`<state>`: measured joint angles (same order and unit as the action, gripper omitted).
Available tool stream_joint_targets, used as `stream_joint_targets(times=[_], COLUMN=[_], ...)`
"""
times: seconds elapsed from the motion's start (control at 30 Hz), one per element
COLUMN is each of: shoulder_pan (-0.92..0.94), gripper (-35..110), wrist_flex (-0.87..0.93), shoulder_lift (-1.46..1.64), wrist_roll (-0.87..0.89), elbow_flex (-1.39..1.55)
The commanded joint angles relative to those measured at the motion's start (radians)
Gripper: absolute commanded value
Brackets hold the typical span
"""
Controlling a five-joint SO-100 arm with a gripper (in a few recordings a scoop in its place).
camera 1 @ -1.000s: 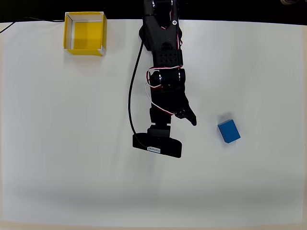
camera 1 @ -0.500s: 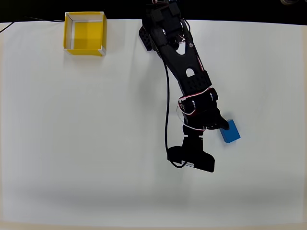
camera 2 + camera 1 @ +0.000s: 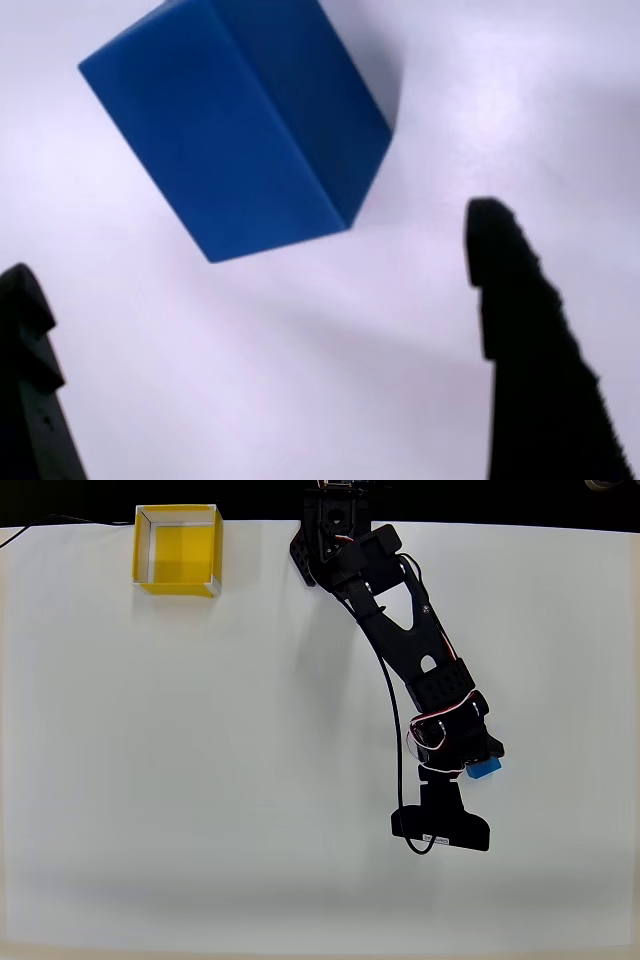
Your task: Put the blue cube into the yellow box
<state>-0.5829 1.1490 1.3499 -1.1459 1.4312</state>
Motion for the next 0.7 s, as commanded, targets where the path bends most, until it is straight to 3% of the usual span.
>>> stream_joint_targets(times=[0.0, 0.67], shoulder_pan=[-0.029, -0.071], gripper=[45, 42], wrist_flex=[0.011, -0.067], shoulder_lift=[0.014, -0.138], wrist_roll=[-0.009, -0.026], elbow_flex=[-0.129, -0.150])
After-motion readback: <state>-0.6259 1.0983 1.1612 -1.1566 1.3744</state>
